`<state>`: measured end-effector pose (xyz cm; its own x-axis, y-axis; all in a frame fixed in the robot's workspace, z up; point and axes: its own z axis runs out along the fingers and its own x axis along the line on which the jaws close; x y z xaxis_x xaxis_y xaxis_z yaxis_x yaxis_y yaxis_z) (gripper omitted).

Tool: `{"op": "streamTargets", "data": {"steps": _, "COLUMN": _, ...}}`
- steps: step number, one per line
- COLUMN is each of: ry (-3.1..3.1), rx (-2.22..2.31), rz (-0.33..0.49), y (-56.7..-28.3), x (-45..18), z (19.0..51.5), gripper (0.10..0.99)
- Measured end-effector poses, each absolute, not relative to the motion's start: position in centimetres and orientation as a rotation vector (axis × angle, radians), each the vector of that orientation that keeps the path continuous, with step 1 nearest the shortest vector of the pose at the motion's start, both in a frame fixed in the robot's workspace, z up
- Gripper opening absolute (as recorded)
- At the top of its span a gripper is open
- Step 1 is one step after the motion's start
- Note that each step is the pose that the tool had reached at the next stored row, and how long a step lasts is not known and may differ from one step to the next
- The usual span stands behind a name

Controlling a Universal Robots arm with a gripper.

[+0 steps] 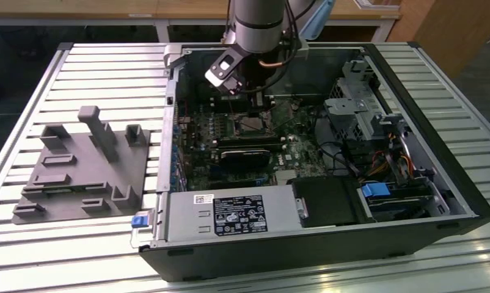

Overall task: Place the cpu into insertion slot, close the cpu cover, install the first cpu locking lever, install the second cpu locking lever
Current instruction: 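Close the cpu cover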

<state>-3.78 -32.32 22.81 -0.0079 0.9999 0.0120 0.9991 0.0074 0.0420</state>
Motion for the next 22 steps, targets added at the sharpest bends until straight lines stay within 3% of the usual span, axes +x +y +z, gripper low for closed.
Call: {"op": "streamTargets", "data": {"steps": 22, "ry": 2.215, "rx": 2.198, "rz": 0.060, "y": -32.3, "x": -3.8, "z": 25.5, "gripper": 0.106}}
